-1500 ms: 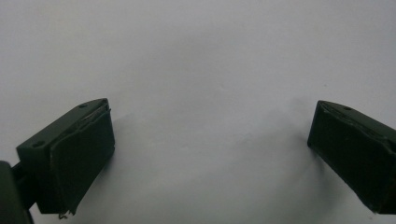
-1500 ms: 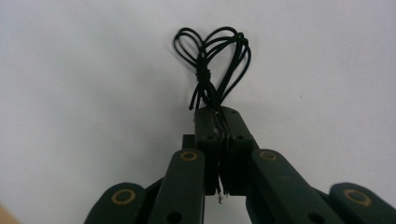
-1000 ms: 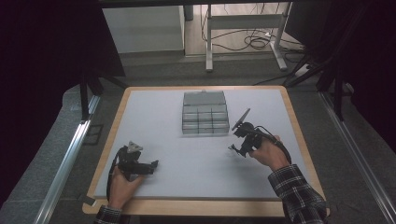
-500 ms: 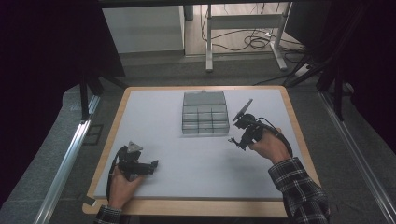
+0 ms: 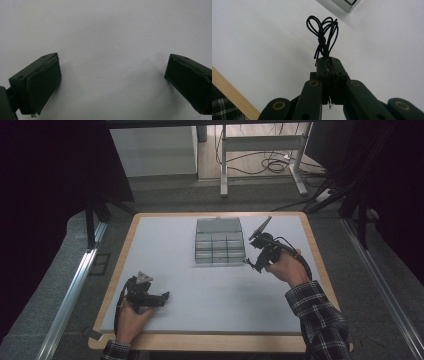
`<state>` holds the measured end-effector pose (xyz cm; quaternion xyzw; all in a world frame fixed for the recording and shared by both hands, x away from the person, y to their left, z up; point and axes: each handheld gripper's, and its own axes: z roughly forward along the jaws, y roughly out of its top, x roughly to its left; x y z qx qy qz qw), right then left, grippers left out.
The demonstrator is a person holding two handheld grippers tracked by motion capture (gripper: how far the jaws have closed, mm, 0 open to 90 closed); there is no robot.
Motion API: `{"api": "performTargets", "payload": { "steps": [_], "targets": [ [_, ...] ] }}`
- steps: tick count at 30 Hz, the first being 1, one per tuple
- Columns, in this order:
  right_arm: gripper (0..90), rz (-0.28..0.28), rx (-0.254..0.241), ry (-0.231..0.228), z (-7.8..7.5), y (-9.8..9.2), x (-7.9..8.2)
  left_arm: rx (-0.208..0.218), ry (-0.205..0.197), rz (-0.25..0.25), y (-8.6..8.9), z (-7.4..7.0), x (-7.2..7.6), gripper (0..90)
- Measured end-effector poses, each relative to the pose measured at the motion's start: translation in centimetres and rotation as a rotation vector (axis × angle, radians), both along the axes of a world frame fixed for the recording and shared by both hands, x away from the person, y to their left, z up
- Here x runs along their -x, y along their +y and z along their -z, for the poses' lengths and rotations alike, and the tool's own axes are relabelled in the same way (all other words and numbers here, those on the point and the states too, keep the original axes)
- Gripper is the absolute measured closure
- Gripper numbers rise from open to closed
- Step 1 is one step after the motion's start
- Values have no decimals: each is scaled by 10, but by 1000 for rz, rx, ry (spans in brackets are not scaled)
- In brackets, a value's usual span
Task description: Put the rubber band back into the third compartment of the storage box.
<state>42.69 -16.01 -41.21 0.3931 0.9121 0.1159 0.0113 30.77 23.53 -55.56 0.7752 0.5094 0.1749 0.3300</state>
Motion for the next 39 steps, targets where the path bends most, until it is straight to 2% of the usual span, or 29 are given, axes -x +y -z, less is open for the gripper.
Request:
{"api": "performTargets", "payload": {
  "steps": [10,16,39],
  "targets": [
    [868,29,-12,-28,-1,6,-13,0,0,0,0,0,0,5],
    [868,25,-15,-47,0,10,-18,5,-2,-3,0,0,0,5],
    [868,107,-79,-116,12,23,-49,9,-3,-6,-1,0,0,5]
  ]
}}
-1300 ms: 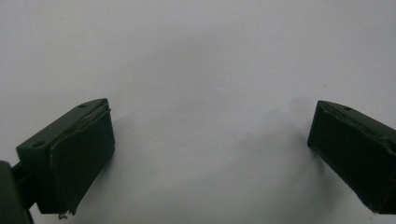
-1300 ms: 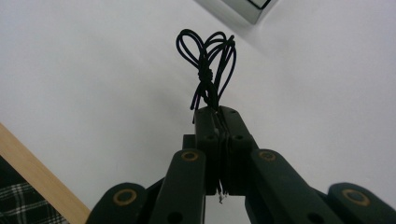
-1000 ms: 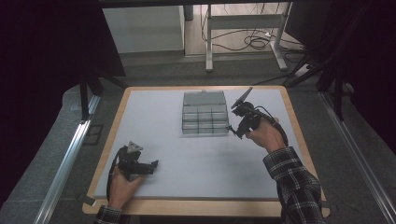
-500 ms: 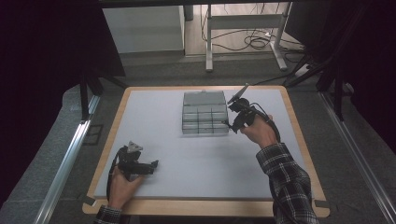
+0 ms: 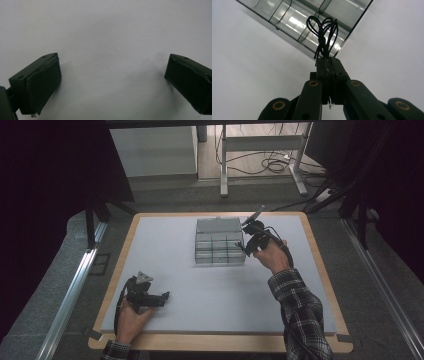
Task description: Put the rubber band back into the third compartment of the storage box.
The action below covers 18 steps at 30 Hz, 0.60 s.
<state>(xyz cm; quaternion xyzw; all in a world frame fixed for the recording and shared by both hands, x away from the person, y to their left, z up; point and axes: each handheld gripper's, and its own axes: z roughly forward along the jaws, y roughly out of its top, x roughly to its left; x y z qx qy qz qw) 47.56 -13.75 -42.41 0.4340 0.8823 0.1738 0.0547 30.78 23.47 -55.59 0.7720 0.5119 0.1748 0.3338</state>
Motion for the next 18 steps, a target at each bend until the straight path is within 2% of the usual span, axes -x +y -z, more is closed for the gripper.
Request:
{"api": "performTargets", "payload": {
  "steps": [18],
  "targets": [
    [867,44,-47,-66,13,10,-21,1,0,0,0,0,0,5]
  ]
}}
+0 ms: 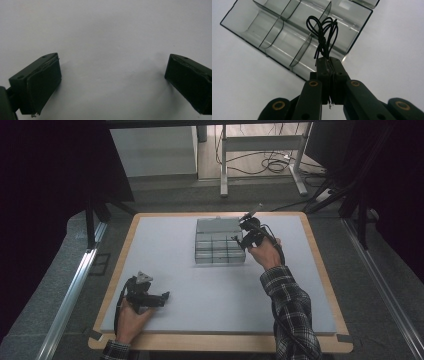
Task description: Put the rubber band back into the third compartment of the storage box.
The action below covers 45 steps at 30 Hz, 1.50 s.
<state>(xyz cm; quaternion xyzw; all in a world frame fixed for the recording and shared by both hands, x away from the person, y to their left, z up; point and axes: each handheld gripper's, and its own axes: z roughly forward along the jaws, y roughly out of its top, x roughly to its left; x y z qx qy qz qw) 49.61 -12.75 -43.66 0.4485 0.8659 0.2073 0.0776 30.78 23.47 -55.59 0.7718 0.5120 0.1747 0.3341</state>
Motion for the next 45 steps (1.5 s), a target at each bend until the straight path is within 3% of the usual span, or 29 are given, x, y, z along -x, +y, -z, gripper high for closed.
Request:
{"api": "performTargets", "payload": {
  "steps": [26,37,45],
  "targets": [
    [863,51,-58,-101,34,9,-25,1,0,-1,0,0,0,5],
    [851,63,-27,-135,48,13,-34,-8,3,6,1,0,0,5],
    [729,22,-3,-142,47,20,-33,-8,3,6,1,0,0,5]
  ]
}}
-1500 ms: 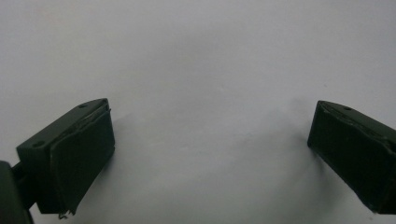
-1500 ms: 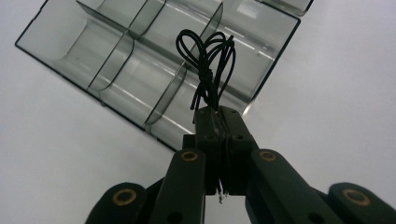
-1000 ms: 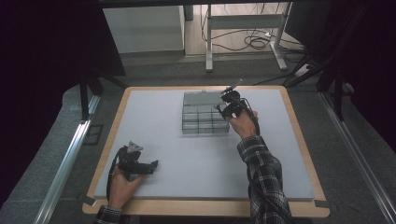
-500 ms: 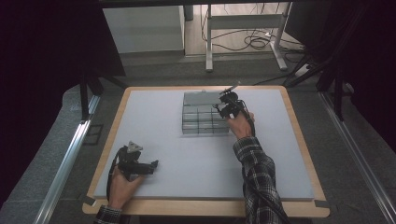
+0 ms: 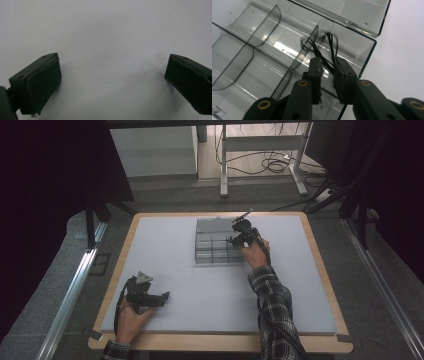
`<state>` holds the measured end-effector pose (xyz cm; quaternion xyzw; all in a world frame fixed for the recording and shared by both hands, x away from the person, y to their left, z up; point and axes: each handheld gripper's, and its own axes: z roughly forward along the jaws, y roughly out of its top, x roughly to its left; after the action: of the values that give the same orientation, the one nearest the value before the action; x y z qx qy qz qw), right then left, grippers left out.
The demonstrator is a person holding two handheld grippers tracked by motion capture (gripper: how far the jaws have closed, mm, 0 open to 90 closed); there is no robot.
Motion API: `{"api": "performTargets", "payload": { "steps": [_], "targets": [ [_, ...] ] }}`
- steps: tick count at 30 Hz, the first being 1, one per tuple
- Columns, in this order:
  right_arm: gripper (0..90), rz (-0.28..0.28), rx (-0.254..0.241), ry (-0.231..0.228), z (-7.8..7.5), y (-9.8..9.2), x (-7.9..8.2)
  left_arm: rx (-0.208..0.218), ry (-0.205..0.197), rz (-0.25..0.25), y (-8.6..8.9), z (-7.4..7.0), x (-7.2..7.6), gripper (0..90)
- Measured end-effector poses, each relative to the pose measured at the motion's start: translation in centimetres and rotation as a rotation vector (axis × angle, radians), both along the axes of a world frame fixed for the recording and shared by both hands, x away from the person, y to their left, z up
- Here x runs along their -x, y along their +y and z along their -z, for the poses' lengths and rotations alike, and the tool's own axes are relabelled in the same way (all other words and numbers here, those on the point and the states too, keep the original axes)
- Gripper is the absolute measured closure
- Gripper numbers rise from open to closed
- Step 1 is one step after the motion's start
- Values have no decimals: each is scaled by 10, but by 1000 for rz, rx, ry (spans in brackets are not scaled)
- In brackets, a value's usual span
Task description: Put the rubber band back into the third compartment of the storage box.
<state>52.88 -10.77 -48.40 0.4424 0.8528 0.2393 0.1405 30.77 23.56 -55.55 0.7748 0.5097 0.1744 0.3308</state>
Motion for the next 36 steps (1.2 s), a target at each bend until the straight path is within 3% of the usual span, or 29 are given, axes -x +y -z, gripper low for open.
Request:
{"api": "performTargets", "payload": {
  "steps": [6,9,13,19,23,27,36],
  "targets": [
    [743,-4,-18,-19,-7,-1,1,-2,1,0,0,0,0,5],
    [806,-10,-44,-16,-8,-2,2,-2,1,0,0,0,0,5],
    [856,-34,-77,15,-3,3,0,0,0,0,0,0,0,5],
    [858,-26,-76,38,11,6,-5,0,0,0,0,0,0,5],
    [858,7,-51,44,19,4,-10,0,0,0,0,0,0,5],
    [863,23,-59,42,20,1,-11,1,0,0,0,0,0,5],
    [808,-17,-60,27,11,6,-4,0,0,0,0,0,0,5]
  ]
}}
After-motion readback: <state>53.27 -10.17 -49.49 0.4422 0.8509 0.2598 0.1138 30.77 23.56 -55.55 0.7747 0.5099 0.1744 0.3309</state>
